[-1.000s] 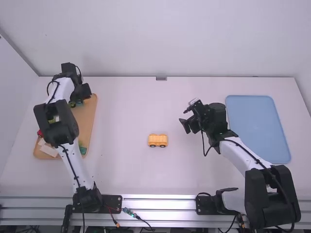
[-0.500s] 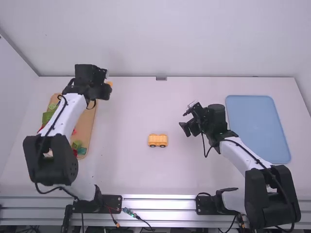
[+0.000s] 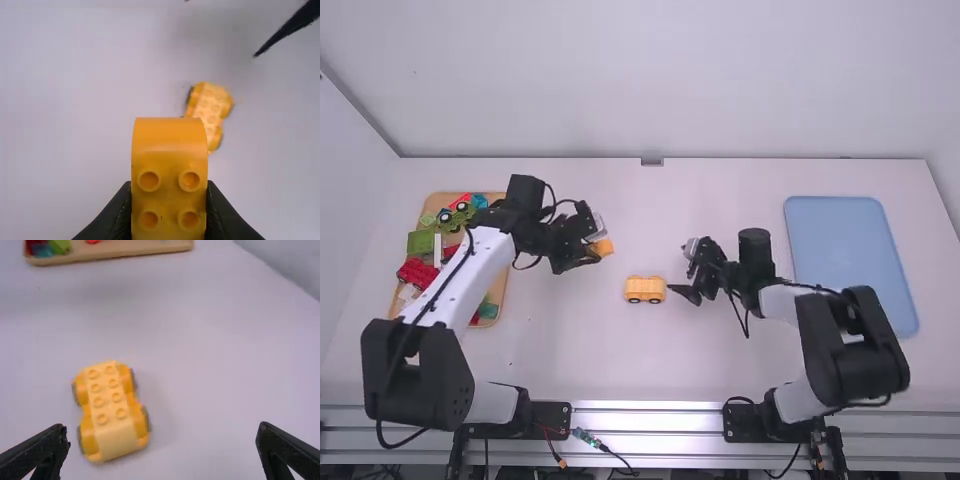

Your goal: Assemble lego blocks to make yellow taxi

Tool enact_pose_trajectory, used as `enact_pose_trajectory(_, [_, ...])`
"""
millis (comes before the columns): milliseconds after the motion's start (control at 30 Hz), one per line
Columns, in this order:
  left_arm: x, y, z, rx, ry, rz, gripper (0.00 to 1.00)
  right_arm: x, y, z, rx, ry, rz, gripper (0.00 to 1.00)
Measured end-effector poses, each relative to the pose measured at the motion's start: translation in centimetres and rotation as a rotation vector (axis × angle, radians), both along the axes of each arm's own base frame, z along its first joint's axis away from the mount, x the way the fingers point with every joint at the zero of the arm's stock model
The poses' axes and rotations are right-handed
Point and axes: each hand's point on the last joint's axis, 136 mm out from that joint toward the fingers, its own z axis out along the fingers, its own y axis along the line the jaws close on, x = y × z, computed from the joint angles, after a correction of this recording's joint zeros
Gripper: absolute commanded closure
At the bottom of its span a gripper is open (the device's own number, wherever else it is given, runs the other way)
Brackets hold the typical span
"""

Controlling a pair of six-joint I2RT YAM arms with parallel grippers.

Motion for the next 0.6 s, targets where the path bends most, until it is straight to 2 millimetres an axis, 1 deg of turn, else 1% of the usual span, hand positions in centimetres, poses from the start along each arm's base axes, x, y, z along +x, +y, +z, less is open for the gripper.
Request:
enact_pose_trajectory(67, [-0.9,-0.8,0.0,0.002,-0.014,-0.074,0.98,-1.0,0.3,-1.3,0.03,0.003,0.033,0.01])
enact_pose_trajectory(133, [-1.4,-1.5,0.0,0.003,-0.028,-0.127,0.98,-1.7,0.4,-2.0,0.045,0.001,0.05,0.01])
enact_pose_trajectory(167, [-1.8,-2.3,0.0,0.008,-0.044,-0.173,0.98,-2.2,0.7,-2.4,0.06,-0.02,0.068,0.01])
enact_pose_trajectory(300, [-2.6,-3.8,-0.1,0.021,-0.064,-0.248,0.98,-3.1,1.5,-2.7,0.087,-0.077,0.1,0.01])
enact_pose_trajectory(367, [-3.2,-4.8,-0.4,0.04,-0.071,-0.292,0.98,-3.1,2.3,-3.2,0.09,-0.077,0.095,0.01])
enact_pose_trajectory(433, [-3.4,-5.1,-0.5,0.047,-0.071,-0.307,0.98,-3.1,2.8,-3.8,0.085,-0.055,0.09,0.01])
enact_pose_trajectory(500, [-3.6,-5.4,-1.0,0.058,-0.061,-0.323,0.98,-3.3,3.7,-5.0,0.072,-0.008,0.091,0.01])
enact_pose_trajectory(600, [-3.7,-5.4,-1.5,0.067,-0.044,-0.324,0.98,-2.9,4.5,-6.2,0.052,0.017,0.084,0.01])
